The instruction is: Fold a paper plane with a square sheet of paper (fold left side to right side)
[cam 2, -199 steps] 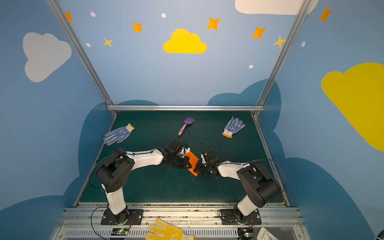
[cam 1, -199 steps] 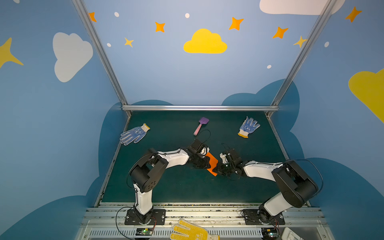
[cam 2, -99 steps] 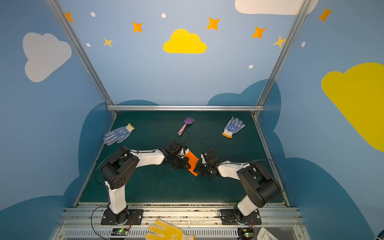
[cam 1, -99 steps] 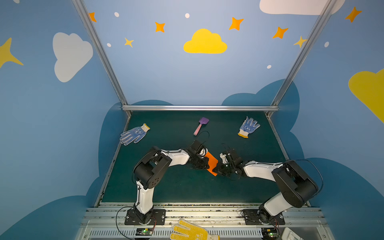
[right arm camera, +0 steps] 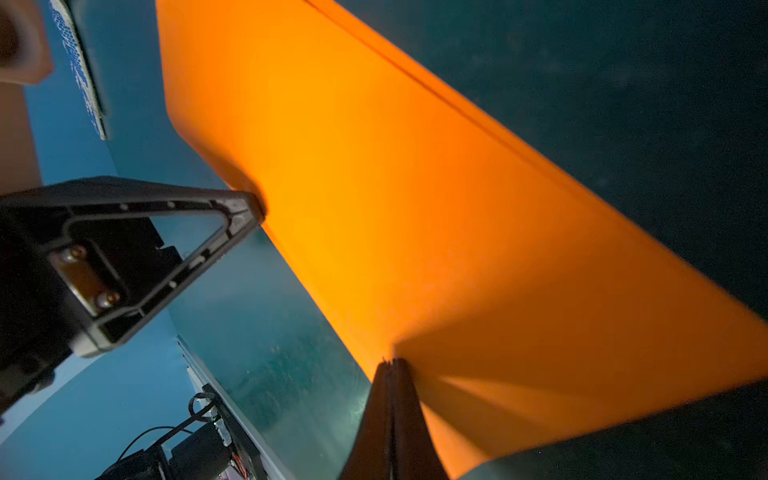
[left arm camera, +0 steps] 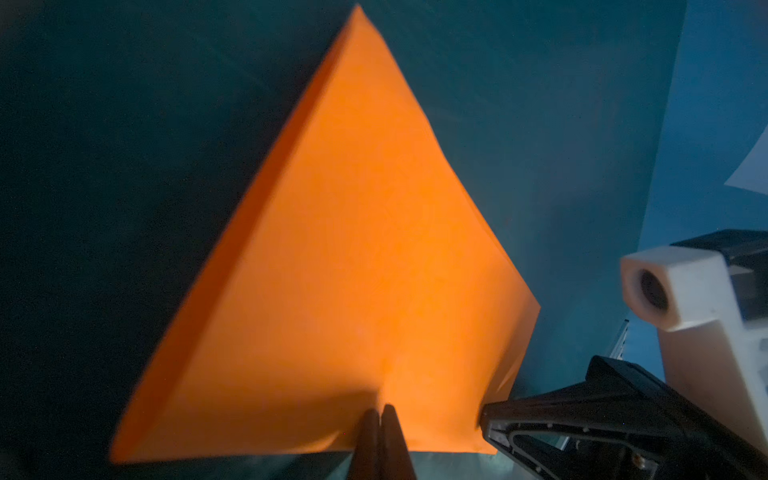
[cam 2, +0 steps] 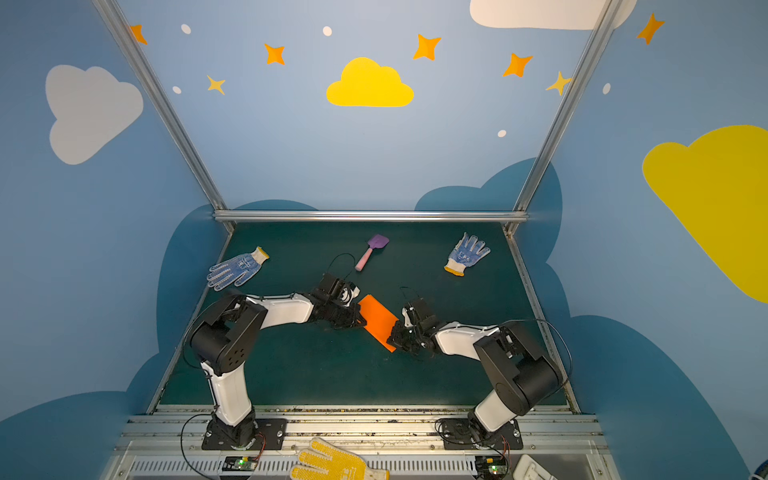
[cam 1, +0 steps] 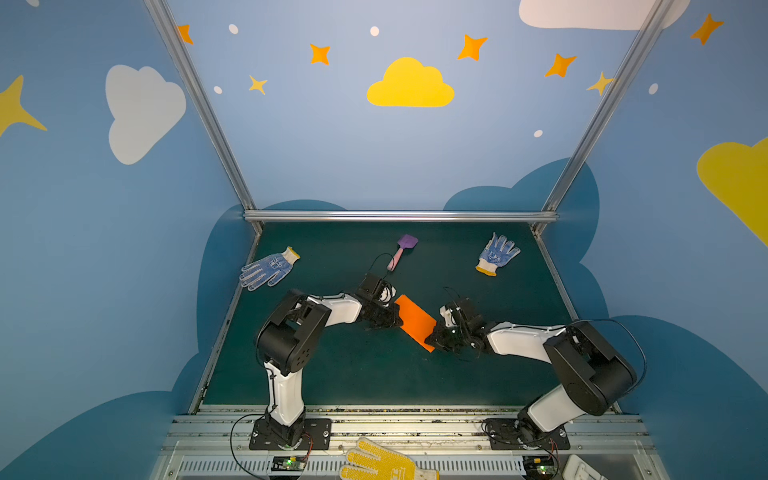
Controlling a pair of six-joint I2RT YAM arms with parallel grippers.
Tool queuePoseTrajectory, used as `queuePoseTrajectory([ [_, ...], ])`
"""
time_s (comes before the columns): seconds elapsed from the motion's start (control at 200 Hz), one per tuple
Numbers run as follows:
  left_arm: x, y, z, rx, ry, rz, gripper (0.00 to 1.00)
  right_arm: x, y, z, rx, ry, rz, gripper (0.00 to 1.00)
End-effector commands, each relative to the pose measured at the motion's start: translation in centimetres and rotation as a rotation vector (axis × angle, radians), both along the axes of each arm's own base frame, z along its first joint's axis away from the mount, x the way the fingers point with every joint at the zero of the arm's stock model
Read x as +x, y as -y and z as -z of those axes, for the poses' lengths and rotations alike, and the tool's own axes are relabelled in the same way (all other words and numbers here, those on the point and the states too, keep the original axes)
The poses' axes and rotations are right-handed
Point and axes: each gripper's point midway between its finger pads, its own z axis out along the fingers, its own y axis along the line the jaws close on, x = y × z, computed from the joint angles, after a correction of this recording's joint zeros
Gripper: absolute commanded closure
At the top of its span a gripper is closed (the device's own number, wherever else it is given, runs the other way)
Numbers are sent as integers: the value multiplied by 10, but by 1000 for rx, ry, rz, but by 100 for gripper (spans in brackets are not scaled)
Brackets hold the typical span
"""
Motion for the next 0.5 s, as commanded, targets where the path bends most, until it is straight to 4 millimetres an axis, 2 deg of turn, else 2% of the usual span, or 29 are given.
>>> queuePoseTrajectory([
  [0.0, 0, -41, 28, 135, -41, -86, 96, -22, 22, 30, -112, -88, 17, 100],
  [0.496, 18, -88, 42, 164, -80, -217, 96, -22, 22, 28, -103, -86, 24, 100],
])
